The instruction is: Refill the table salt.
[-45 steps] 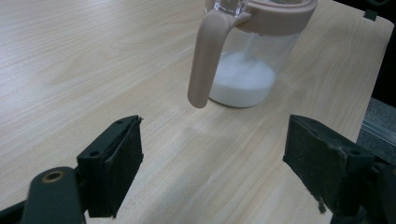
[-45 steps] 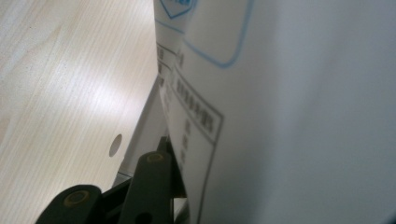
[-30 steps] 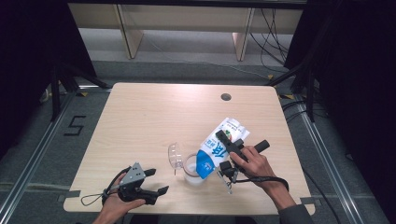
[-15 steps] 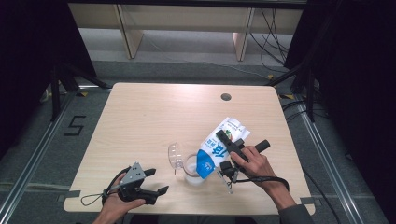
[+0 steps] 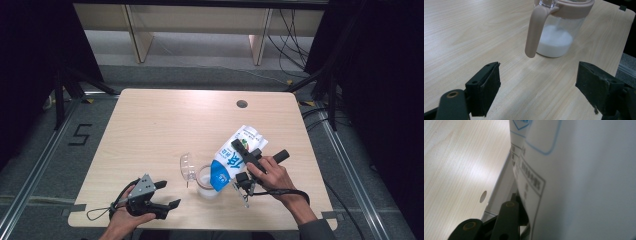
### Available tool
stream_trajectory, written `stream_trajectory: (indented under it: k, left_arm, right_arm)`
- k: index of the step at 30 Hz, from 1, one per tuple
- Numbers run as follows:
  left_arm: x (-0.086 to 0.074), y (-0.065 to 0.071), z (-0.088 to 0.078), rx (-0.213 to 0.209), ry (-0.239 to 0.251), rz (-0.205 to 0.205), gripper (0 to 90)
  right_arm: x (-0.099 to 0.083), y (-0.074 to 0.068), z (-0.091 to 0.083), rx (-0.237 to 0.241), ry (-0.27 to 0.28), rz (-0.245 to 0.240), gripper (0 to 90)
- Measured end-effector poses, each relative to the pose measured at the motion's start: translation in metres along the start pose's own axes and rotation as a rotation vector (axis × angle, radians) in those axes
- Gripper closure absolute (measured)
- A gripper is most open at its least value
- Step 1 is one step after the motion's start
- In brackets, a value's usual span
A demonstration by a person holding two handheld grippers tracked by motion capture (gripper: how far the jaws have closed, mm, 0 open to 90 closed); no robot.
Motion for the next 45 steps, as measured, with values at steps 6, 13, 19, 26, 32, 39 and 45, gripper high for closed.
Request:
stream_trajectory:
  k: [6, 13, 19, 26, 32, 39, 45]
  left_arm:
    - [0.0000, -0.0001, 0.0000, 0.000, 0.000, 0.000, 18.8]
    - [0.0000, -0.0002, 0.0001, 0.000, 0.000, 0.002, 18.8]
    - [-0.0001, -0.0001, 0.0000, 0.001, 0.000, 0.000, 18.8]
    - [0.0000, 0.0000, 0.0000, 0.000, 0.000, 0.000, 18.8]
    - [-0.0001, 0.0003, 0.0000, 0.000, -0.001, -0.003, 18.8]
    - [-0.0001, 0.0002, 0.0000, 0.000, -0.001, -0.001, 18.8]
    - [-0.0001, 0.0001, 0.0000, -0.002, 0.000, 0.002, 18.9]
  right_arm:
    - [0.0002, -0.0006, 0.0000, -0.004, -0.002, 0.002, 70.8]
    - [-0.0002, -0.0006, -0.0002, 0.001, -0.004, 0.004, 71.4]
    - [0.0001, -0.0001, -0.0002, 0.000, -0.001, 0.001, 71.9]
    - [0.0005, 0.0013, -0.0001, -0.006, 0.003, -0.017, 72.7]
    - [0.0009, 0.0013, -0.0004, -0.007, 0.003, -0.020, 73.1]
    - [0.0008, 0.0017, -0.0004, -0.006, 0.004, -0.023, 74.1]
    - [0.0007, 0.0010, -0.0010, 0.008, -0.005, -0.016, 74.9]
Point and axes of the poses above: each handheld gripper's, and its own axes: z roughly forward along the jaws, x roughly out of its top, y roughly to its right, the point moved 3 cm from there along z, roughly forward along the jaws
